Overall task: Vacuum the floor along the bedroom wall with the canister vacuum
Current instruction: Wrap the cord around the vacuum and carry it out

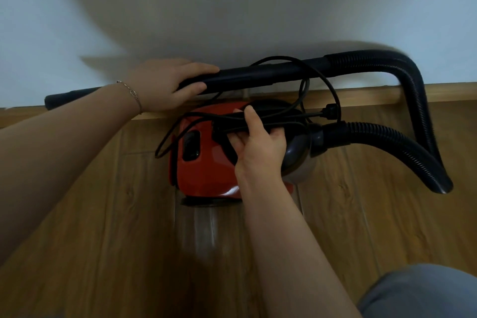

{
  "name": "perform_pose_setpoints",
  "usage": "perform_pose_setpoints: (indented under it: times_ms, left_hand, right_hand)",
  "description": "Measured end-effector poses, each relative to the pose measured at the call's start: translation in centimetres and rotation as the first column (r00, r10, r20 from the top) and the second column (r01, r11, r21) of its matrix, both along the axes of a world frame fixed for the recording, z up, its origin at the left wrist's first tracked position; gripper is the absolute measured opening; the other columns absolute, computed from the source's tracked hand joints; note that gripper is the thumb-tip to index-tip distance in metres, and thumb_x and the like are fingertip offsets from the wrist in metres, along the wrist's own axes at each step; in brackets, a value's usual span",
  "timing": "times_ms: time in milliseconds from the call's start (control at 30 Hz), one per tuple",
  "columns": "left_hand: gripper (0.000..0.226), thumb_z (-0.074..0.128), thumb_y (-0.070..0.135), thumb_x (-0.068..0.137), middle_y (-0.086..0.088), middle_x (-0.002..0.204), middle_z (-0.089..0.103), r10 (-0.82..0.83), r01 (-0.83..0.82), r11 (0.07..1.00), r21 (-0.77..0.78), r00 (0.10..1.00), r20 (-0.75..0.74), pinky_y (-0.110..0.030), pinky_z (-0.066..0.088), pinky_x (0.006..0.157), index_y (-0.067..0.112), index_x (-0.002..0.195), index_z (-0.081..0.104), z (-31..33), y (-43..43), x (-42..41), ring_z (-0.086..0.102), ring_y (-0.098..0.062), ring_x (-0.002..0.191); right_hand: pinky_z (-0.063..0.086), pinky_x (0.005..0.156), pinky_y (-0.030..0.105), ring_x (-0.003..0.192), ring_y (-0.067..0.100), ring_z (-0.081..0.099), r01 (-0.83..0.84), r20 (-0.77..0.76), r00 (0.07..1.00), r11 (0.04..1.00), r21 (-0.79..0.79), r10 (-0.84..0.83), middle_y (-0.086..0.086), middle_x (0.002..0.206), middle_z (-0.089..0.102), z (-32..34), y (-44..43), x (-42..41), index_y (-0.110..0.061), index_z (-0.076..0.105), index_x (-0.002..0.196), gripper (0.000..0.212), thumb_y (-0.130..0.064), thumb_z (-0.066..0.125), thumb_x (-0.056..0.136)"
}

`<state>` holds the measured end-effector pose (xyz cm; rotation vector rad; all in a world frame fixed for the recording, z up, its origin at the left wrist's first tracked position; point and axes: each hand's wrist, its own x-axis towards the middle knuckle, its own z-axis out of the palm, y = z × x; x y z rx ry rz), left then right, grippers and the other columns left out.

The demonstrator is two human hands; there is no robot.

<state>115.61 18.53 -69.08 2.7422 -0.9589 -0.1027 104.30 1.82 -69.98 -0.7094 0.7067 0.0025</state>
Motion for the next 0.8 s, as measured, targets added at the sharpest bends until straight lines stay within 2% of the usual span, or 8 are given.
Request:
perform_pose_setpoints:
  times_ms: [67,233,300,400,533,700,800]
  left_hand:
    - [0.058,0.027,0.047,0.089,-0.011,0.125,0.059,0.015,-0.014,0.999,0.045,1.000,-0.002,-0.030,0.038,0.074,0.026,0.143,0.036,-0.3,-0.4,0.5,0.057,-0.030,0.103]
    - [0.049,0.036,0.034,0.099,-0.010,0.125,0.053,0.058,-0.037,0.985,0.170,0.991,-0.118,-0.029,0.037,0.080,0.033,0.147,0.024,-1.6,-1.8,1.9,0.051,-0.027,0.109]
    - [0.049,0.037,0.033,0.099,-0.009,0.131,0.050,0.106,-0.077,0.981,0.179,0.981,-0.163,-0.032,0.039,0.087,0.035,0.146,0.024,-2.5,-2.1,2.5,0.049,-0.027,0.116]
    - [0.048,0.043,0.029,0.098,-0.012,0.135,0.049,0.192,-0.163,0.976,0.145,0.958,-0.213,-0.037,0.039,0.098,0.035,0.144,0.031,-4.3,-2.3,3.0,0.046,-0.030,0.122]
    - [0.045,0.046,0.023,0.096,-0.015,0.131,0.051,0.290,-0.285,0.957,0.061,0.918,-0.269,-0.034,0.037,0.096,0.030,0.140,0.038,-6.0,-3.3,2.7,0.048,-0.032,0.119]
    - [0.041,0.045,0.023,0.097,-0.014,0.133,0.048,0.378,-0.396,0.918,-0.002,0.877,-0.297,-0.032,0.034,0.101,0.025,0.138,0.044,-5.9,-3.5,1.9,0.044,-0.029,0.124]
    - [0.034,0.043,0.024,0.098,-0.007,0.130,0.055,0.386,-0.450,0.877,-0.169,0.868,-0.311,-0.028,0.033,0.099,0.015,0.129,0.055,-4.2,-3.8,0.3,0.047,-0.020,0.121]
  right_hand:
    - [0.055,0.088,0.045,0.103,0.024,0.066,-0.003,0.022,1.000,1.000,-0.018,0.003,0.012,0.110,0.067,-0.2,0.0,-0.1,-0.018,0.055,0.112,0.025,-0.008,0.061,0.090]
    - [0.056,0.086,0.042,0.098,0.019,0.068,-0.001,0.068,0.998,1.000,-0.015,0.002,0.006,0.100,0.068,-0.4,0.2,-0.2,-0.021,0.056,0.107,0.022,-0.007,0.059,0.090]
    - [0.056,0.085,0.043,0.096,0.018,0.069,0.002,0.077,0.997,1.000,-0.015,-0.001,0.006,0.099,0.068,-0.3,0.2,-0.1,-0.022,0.056,0.105,0.021,-0.007,0.059,0.091]
    - [0.057,0.084,0.042,0.092,0.014,0.069,-0.009,0.078,0.997,1.000,-0.027,0.011,0.004,0.096,0.069,-0.3,0.4,-0.4,-0.024,0.056,0.105,0.021,-0.008,0.058,0.091]
    - [0.058,0.081,0.038,0.089,0.012,0.070,-0.045,0.059,0.997,0.998,-0.036,0.047,0.004,0.095,0.070,-0.6,0.6,-0.9,-0.018,0.056,0.113,0.025,-0.009,0.059,0.090]
    - [0.058,0.081,0.037,0.090,0.012,0.069,-0.040,0.068,0.997,0.998,-0.044,0.043,0.000,0.089,0.070,-0.6,0.5,-0.8,-0.026,0.057,0.101,0.020,-0.010,0.059,0.091]
    - [0.056,0.087,0.041,0.088,0.011,0.070,-0.043,0.050,0.998,0.990,-0.131,0.050,-0.001,0.091,0.070,-0.8,1.1,-1.3,-0.022,0.057,0.106,0.019,-0.012,0.060,0.090]
